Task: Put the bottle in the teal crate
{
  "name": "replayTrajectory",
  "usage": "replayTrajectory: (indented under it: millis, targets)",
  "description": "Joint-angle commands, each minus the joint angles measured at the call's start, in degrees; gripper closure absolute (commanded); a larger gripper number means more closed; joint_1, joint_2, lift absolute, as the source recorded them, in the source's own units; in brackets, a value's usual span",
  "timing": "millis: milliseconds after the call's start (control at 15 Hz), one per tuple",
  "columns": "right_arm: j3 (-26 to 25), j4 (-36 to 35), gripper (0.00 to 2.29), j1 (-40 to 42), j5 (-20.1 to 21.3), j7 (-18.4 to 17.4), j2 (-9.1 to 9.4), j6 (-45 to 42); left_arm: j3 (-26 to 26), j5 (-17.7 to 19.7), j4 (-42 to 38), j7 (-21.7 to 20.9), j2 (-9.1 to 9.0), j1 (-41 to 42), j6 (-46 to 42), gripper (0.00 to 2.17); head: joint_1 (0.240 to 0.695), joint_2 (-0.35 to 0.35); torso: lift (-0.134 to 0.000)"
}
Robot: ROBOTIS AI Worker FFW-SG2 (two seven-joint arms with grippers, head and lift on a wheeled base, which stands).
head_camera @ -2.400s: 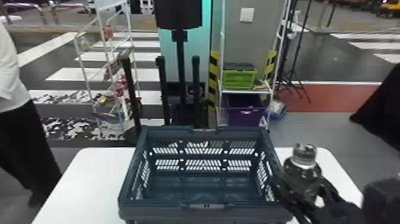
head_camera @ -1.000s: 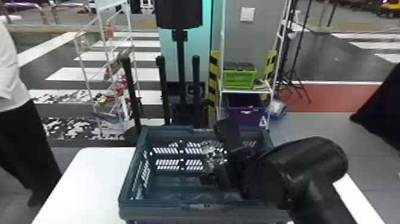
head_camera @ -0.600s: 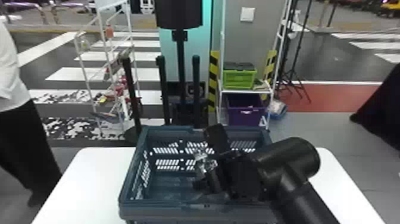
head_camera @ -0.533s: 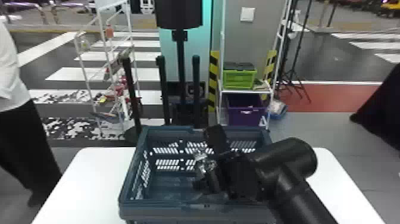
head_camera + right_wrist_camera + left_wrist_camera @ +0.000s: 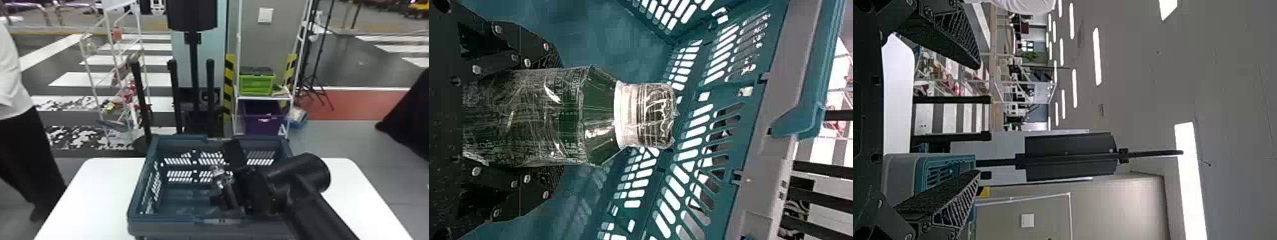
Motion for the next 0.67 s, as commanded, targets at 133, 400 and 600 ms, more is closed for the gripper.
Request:
replayTrajectory:
  millis: [133,400,600]
  targets:
    - [-0.29,0.62,0.15,-0.18,-0.3,0.54,0.05,-0.75,0.0,-0.09,-0.66,0.0,0.0,-0.27,1.57,0.14,0.499,0.0,0.0]
    - [-0.64,-0.61,0.0,0.09,-0.65,0.54,0.05,-0.75,0.0,-0.35,-1.1,0.0,-0.09,-0.1,2.1,0.14,0.499,0.0,0.0]
    - [-1.43,-5.62,0.02,2.2,-0.83,0.45,0.05,-0.93,0.0,-0.53,-1.54,0.26,-0.15,0.43,1.92,0.14,0.499,0.0,0.0]
